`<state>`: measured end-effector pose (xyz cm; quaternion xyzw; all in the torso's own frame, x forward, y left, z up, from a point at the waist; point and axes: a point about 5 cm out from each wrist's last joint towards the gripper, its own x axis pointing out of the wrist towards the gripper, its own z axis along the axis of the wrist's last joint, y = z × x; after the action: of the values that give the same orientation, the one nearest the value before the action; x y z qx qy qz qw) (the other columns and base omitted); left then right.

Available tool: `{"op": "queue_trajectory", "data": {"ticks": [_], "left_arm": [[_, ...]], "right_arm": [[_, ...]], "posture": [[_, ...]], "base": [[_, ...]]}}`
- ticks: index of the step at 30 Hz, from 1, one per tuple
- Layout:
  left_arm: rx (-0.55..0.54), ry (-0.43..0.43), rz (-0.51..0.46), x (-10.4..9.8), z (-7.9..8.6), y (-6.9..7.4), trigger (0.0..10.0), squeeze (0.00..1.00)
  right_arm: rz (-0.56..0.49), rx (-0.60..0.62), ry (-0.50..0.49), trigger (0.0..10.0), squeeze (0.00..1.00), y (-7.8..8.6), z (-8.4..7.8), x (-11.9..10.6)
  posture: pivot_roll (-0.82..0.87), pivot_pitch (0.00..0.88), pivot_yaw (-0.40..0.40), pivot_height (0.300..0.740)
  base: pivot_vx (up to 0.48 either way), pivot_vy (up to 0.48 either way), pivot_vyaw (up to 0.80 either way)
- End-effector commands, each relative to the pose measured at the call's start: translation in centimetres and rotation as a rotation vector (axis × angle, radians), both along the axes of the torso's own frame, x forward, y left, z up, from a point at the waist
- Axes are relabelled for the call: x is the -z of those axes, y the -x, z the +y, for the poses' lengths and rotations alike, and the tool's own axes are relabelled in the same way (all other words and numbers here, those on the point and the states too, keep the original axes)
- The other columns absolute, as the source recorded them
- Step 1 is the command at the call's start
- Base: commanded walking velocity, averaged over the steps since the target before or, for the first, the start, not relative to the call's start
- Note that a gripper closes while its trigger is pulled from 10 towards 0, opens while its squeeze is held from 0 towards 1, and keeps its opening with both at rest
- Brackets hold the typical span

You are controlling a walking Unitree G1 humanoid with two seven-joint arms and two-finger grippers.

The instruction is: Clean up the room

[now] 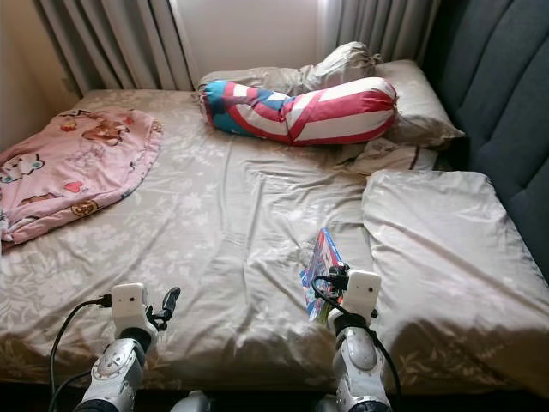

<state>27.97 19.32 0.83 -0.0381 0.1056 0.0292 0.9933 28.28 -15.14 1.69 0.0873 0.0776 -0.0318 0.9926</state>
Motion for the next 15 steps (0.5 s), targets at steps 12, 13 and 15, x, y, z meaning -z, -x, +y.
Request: {"op": "queue_trajectory", "data": {"ticks": [12,13,15], "left_arm": [[0.009,0.021,-0.036,-0.47,-0.83,-0.40,10.0,0.00],[0.009,0.021,-0.036,-0.48,-0.82,-0.39,10.0,0.00],[0.008,0.022,-0.040,-0.54,-0.79,-0.42,10.0,0.00]], "right_arm": [[-0.085,-0.029,-0.003,10.0,0.00,-0.79,0.37,-1.51],[-0.085,-0.029,-0.002,10.0,0.00,-0.79,0.37,-1.51],[-0.087,-0.033,-0.005,10.0,0.00,-0.79,0.44,-1.54]], "posture": [[0.04,0.032,0.019,0.641],[0.04,0.032,0.019,0.641],[0.04,0.033,0.019,0.641]], "base": [[0.000,0.000,0.00],[0.000,0.000,0.00],[0.000,0.000,0.00]]}}
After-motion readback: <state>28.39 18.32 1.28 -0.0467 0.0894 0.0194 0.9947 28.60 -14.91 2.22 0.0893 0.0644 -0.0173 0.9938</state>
